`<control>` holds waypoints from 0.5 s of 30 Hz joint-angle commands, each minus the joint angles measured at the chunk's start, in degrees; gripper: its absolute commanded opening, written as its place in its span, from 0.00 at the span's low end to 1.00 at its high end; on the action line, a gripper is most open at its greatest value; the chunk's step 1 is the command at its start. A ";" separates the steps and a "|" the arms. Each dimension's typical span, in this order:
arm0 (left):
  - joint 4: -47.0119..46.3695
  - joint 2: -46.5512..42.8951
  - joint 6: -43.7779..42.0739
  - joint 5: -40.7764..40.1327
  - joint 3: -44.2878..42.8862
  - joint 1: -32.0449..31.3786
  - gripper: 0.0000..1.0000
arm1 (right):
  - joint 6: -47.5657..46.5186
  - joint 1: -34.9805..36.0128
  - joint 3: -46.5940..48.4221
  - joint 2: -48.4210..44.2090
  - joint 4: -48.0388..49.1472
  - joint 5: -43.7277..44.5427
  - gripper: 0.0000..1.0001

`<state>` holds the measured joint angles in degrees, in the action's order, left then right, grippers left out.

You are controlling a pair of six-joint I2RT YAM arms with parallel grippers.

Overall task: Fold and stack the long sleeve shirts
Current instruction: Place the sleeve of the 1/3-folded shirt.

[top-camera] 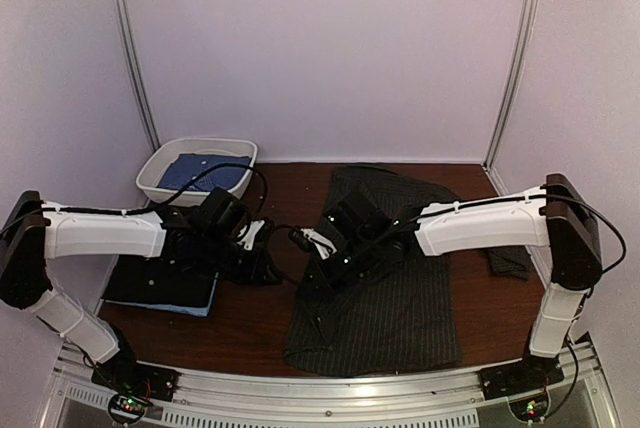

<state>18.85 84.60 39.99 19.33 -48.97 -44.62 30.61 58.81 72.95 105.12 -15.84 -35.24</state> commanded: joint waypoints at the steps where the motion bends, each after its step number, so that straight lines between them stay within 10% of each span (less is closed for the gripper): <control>1: 0.15 0.23 -1.09 1.89 -0.79 0.37 0.31 | 0.82 0.42 1.69 0.85 -3.98 -3.75 0.00; 8: -1.08 1.47 -1.22 4.38 -0.59 0.32 0.31 | 1.61 0.65 -1.81 1.09 -1.21 -2.80 0.03; 15: -5.74 3.99 -0.69 8.43 1.32 0.26 0.38 | 3.62 -1.95 -6.60 -6.08 2.54 5.77 0.50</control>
<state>18.04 87.07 39.59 24.21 -48.93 -44.62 32.38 58.74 70.32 104.68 -16.40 -35.29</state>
